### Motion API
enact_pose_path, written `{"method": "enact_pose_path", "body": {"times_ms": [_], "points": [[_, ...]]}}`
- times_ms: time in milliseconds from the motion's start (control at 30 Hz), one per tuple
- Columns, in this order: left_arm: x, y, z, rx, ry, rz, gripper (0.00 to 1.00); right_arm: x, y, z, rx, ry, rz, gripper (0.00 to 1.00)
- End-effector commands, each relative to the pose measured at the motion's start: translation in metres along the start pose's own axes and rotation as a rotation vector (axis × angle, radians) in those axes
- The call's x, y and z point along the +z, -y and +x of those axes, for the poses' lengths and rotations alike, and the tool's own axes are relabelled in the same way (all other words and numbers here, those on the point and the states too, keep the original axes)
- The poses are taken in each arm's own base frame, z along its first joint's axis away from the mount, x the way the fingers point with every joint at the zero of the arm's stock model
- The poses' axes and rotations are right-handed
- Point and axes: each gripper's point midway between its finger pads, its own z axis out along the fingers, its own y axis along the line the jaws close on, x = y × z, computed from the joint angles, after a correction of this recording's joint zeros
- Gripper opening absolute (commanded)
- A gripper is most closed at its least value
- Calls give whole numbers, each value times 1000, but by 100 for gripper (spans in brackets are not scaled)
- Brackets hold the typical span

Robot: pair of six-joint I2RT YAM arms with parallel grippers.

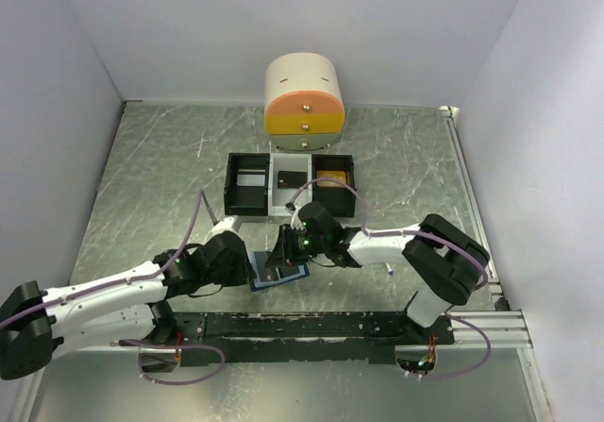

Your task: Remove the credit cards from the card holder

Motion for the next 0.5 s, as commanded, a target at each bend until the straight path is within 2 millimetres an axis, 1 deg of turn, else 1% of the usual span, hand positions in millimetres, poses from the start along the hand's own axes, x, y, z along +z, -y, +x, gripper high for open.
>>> {"method": "enact_pose_path", "body": {"times_ms": [0,167,367,467], "points": [[2,27,-3,33,-24,80,37,8,-5,1,-18,-26,-31,23],[9,3,1,15,-19,-29,34,13,-2,4,1,-39,-33,22],[22,-19,-9,-31,119,-58,34,17,6,7,3,-52,-7,22],[24,-27,-9,-63,153,-60,34,18,16,8,1,-51,41,22]]}}
